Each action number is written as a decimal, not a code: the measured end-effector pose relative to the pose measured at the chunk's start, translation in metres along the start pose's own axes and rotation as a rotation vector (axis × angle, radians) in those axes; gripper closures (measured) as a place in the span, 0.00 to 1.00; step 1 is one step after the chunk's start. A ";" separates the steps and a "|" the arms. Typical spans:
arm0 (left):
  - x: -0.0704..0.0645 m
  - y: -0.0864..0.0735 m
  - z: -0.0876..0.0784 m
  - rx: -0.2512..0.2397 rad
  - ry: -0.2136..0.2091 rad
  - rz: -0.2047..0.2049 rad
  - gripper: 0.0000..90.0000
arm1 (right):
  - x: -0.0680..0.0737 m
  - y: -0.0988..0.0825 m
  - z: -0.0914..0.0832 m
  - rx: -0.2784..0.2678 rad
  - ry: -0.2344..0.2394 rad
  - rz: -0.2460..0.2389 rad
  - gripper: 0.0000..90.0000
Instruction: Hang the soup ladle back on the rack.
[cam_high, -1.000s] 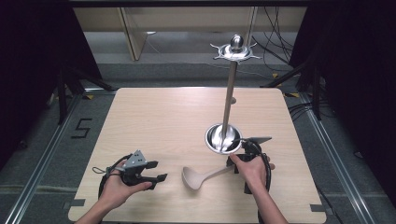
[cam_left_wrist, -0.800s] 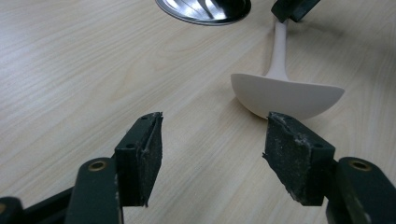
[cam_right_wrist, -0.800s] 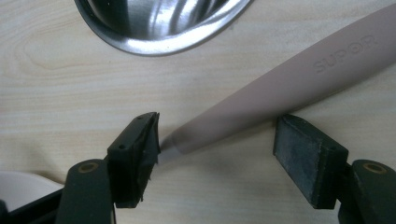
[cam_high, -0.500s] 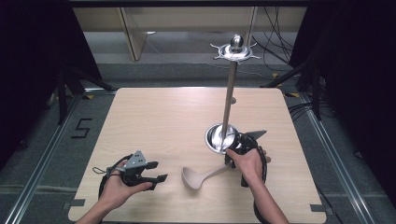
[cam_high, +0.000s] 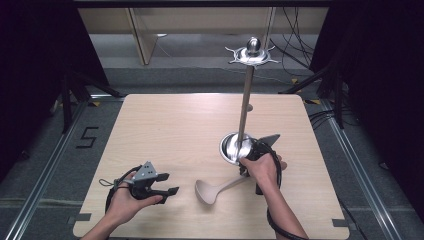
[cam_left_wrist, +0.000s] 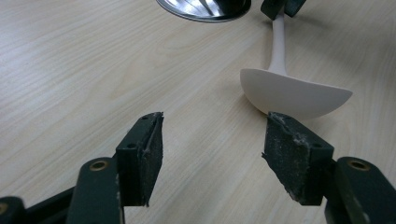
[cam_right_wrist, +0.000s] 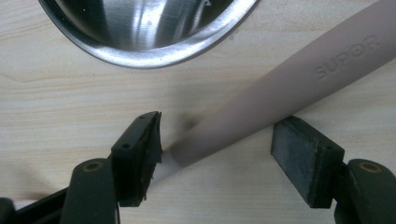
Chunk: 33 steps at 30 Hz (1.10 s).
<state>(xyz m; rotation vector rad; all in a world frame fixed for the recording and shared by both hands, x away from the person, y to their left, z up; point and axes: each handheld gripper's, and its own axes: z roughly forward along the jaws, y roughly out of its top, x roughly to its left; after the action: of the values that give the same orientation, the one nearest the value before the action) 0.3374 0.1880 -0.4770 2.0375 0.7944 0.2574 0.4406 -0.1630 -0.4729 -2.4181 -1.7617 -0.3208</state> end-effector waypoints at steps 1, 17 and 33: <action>0.001 0.000 -0.001 0.006 0.001 0.007 0.41 | 0.001 0.001 0.000 0.000 -0.002 0.009 0.41; 0.001 -0.001 -0.002 0.004 0.000 0.004 0.41 | -0.029 0.000 -0.007 0.037 -0.027 -0.157 0.68; 0.001 -0.002 -0.003 0.018 0.009 -0.010 0.41 | -0.060 0.002 -0.016 0.027 -0.094 -0.233 0.81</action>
<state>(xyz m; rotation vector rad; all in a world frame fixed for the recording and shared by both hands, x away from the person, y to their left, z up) 0.3363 0.1916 -0.4768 2.0499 0.8147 0.2547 0.4235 -0.2224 -0.4717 -2.2467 -2.0790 -0.2085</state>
